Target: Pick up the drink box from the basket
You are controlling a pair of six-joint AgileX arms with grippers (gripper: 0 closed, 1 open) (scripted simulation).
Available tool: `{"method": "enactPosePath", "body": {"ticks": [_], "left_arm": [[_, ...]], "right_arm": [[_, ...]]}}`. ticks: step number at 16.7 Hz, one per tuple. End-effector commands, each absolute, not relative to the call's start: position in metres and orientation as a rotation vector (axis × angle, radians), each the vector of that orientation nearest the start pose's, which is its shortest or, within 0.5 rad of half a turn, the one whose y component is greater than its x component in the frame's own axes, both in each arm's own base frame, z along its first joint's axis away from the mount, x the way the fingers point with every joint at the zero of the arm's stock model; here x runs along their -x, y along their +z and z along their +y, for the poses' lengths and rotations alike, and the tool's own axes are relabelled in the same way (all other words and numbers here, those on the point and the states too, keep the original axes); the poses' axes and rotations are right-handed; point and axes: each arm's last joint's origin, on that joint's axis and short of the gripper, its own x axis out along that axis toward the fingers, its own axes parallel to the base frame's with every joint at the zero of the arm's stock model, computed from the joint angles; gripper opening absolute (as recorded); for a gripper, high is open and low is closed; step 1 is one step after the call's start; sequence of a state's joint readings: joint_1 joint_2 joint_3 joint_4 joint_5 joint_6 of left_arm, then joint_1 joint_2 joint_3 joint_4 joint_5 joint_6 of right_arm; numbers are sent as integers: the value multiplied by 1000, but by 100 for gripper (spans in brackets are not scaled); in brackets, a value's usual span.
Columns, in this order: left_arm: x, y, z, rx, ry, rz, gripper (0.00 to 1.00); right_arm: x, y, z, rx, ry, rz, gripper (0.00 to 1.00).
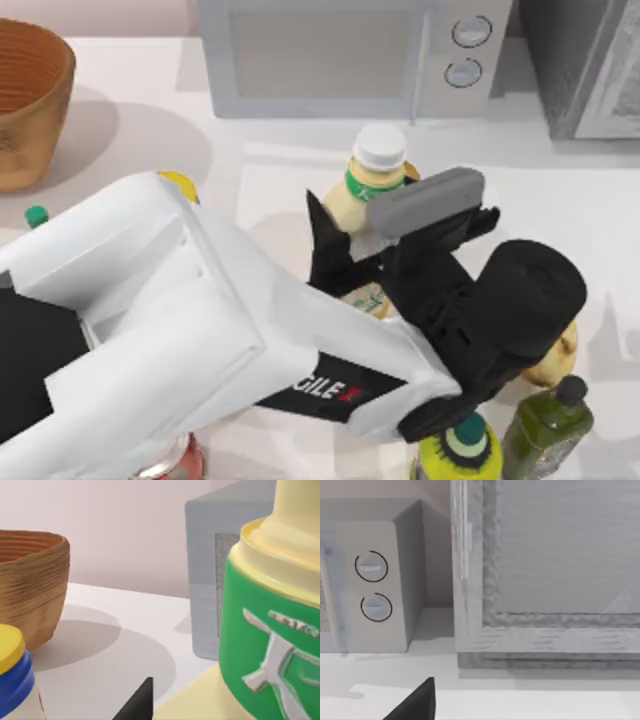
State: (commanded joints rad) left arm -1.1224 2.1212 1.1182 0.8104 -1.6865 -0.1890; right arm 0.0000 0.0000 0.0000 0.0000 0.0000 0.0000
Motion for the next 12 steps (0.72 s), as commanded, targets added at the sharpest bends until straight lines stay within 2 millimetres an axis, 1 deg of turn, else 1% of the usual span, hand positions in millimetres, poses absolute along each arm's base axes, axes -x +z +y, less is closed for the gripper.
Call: {"method": "enactPosePath", "body": {"ticks": [6, 7, 12], "left_arm": [[-208, 137, -353, -7, 586, -10, 98], [-208, 137, -353, -7, 586, -10, 100], [-208, 137, -353, -7, 586, -10, 100]], "right_arm": [[-106, 160, -1, 0, 0, 0, 100], [-106, 160, -1, 0, 0, 0, 100], [-106, 160, -1, 0, 0, 0, 100]]}}
